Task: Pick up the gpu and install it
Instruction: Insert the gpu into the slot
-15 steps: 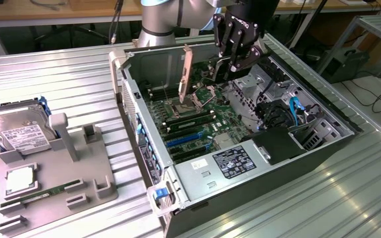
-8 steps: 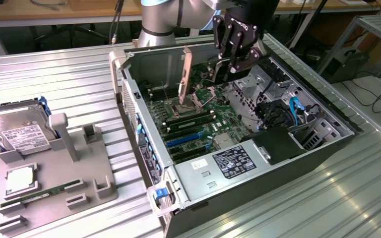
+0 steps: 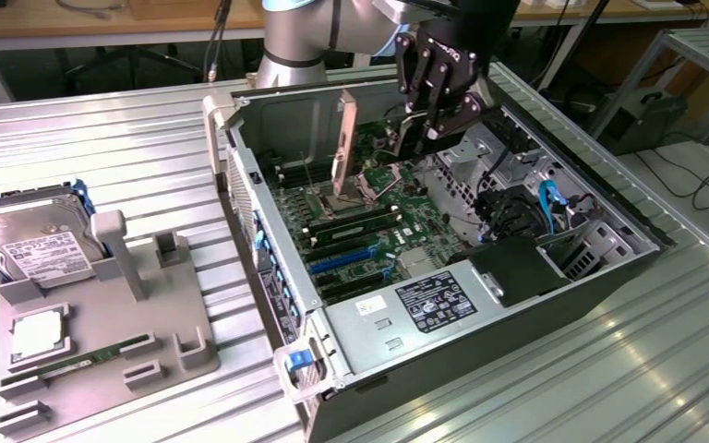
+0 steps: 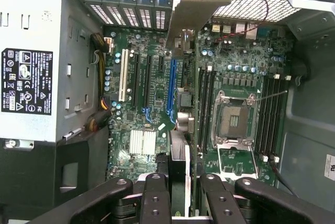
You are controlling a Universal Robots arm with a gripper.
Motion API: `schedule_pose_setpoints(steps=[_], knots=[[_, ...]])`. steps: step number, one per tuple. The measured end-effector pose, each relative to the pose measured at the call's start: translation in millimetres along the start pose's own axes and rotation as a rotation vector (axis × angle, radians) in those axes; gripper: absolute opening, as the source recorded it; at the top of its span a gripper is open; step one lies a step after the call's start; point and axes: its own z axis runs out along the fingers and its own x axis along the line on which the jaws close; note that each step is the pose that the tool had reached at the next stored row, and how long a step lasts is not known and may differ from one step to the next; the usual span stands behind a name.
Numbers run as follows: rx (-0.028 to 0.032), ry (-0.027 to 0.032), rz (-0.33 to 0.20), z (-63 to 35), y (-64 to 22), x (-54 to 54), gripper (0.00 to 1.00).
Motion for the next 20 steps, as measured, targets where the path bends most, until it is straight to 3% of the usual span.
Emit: schedule_pose_setpoints(steps=[17,20], knots=[[0.0000,-0.0001,0.000,10.9,0.0,0.2,0.27],[0.0000,-0.0001,0.000,17.9,0.0,0.4,0.27]])
